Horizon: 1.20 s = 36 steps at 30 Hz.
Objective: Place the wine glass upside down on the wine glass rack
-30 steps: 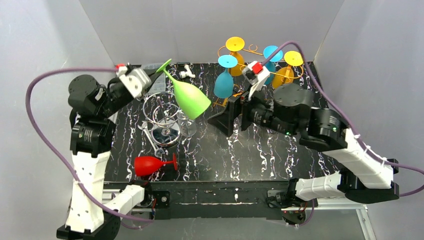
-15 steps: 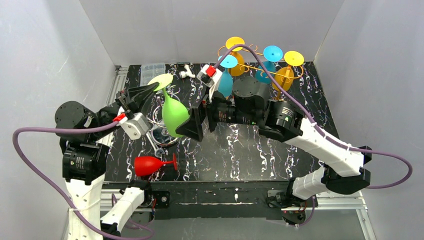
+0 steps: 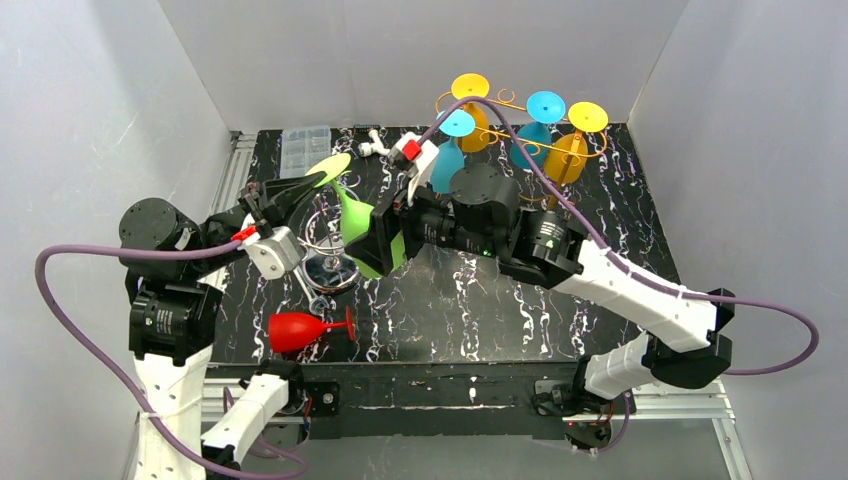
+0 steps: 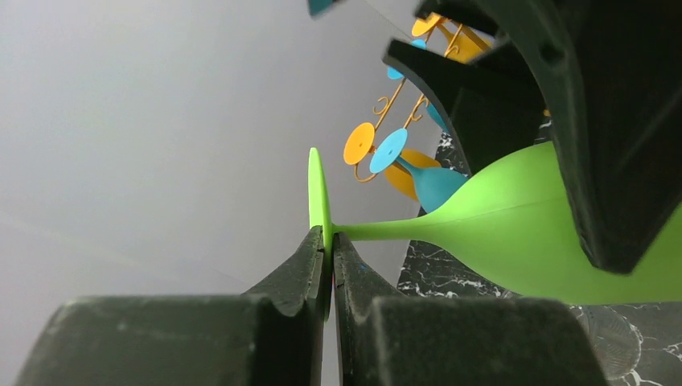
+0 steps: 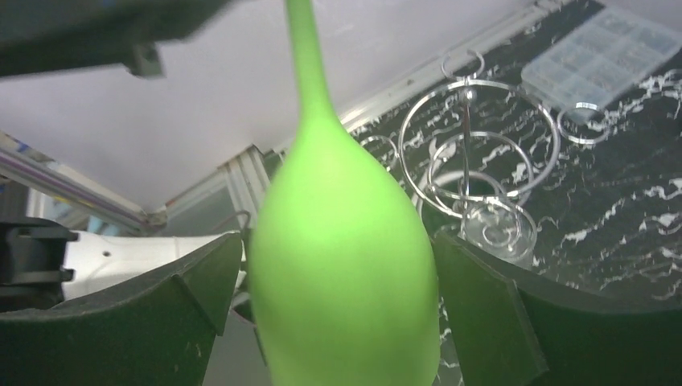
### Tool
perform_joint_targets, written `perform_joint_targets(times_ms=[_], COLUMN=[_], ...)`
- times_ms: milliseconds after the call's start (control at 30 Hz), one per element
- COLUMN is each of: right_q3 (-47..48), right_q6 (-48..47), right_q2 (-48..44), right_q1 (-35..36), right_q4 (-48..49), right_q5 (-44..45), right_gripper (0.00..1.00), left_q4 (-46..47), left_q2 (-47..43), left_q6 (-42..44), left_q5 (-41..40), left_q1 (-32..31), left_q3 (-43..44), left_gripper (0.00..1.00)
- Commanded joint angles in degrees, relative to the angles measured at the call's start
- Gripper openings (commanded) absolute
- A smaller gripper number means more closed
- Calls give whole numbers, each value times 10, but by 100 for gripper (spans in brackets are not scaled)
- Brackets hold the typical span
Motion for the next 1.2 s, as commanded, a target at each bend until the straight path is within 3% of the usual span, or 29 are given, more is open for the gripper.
perform_joint_targets(times_ms=[0,333,533,567,600,633,667,700,833,967,1167], right_q3=[-22,-63,-108,-121,-133,-146,-157,-168,-202,-257,-369], right_q6=[-14,47,52,52,52,51,48,44,16,-16,-63], right_q2=[6,42,-3,-15,-28,-41,-54,-67,-121,-191,-330], right_q1=[9,9,7,5,3,0,-2,-3,-8,-15,-25], right_q4=[9,125,167,172,177,182,184,180,133,80,84], right_q5=[29,-103,-58,-47,-41,-34,-31,-6,90,264,467], right_gripper=[98,98,64,60,59,60,61,61,62,61,58], left_q4=[37,38,38,38,38,38,38,38,67,66,43], left_q2=[-3,-5,-13,-13,-13,-14,-14,-13,-5,8,8], left_q6=[-4,11,13,10,8,7,6,3,-69,-134,-152], left_q5=[7,6,-1,-3,-5,-7,-9,-11,-53,-93,-122], left_q1=[-2,-2,-2,-2,-3,-2,-2,-2,-2,-2,-2], left_q3=[3,-3,-8,-8,-8,-9,-9,-9,-5,12,12], left_gripper=[0,0,0,12,34,66,88,97,98,98,98])
